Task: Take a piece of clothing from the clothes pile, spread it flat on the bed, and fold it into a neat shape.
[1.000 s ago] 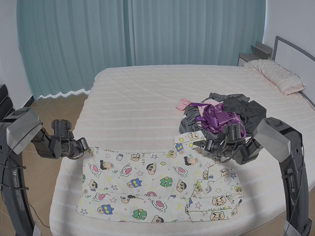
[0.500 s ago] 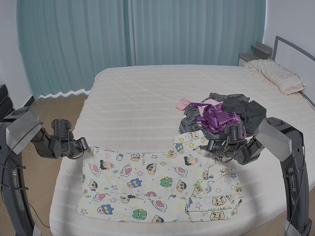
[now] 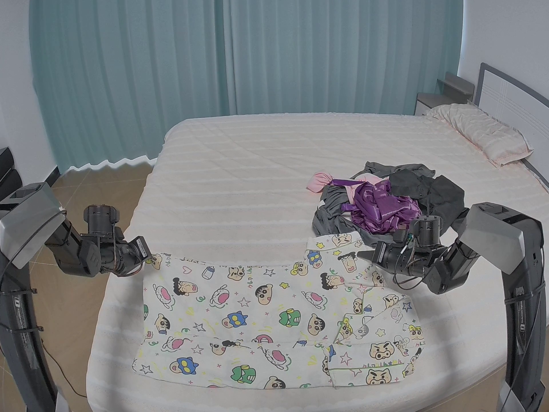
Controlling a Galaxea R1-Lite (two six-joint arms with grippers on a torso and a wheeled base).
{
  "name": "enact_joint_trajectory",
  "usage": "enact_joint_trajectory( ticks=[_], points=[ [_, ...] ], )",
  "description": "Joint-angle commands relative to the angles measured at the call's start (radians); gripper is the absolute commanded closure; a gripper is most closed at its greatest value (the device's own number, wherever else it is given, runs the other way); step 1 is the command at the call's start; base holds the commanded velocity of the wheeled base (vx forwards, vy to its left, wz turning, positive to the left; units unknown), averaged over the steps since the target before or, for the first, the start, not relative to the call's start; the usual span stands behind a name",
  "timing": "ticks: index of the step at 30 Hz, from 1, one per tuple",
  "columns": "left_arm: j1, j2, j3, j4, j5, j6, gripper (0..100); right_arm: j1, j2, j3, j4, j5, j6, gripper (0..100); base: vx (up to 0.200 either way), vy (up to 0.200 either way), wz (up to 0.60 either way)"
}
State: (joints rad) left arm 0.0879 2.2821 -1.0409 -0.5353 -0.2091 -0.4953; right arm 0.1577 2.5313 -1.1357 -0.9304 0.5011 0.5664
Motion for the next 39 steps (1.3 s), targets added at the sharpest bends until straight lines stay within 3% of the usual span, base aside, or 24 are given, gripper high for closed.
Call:
enact_joint_trajectory(
  ticks=[1, 25, 30, 39],
  points=[
    [0.003, -0.062, 0.05, 0.0, -0.021, -0.003, 100, -0.007, -0.06, 0.071, -0.03, 0.028, 0.0, 100, 0.0, 0.0, 0.0],
    [0.11, -0.34, 0.371, -0.003, -0.196, 0.018, 100, -0.041, -0.233, 0.51, -0.295, 0.225, -0.013, 100, 0.0, 0.0, 0.0],
    [0.173, -0.406, 0.495, -0.002, -0.26, 0.115, 100, -0.05, -0.284, 0.633, -0.306, 0.244, -0.037, 100, 0.0, 0.0, 0.0],
    [0.225, -0.401, 0.625, -0.002, -0.299, 0.228, 100, -0.064, -0.313, 0.838, -0.306, 0.244, -0.161, 100, 0.0, 0.0, 0.0]
  ],
)
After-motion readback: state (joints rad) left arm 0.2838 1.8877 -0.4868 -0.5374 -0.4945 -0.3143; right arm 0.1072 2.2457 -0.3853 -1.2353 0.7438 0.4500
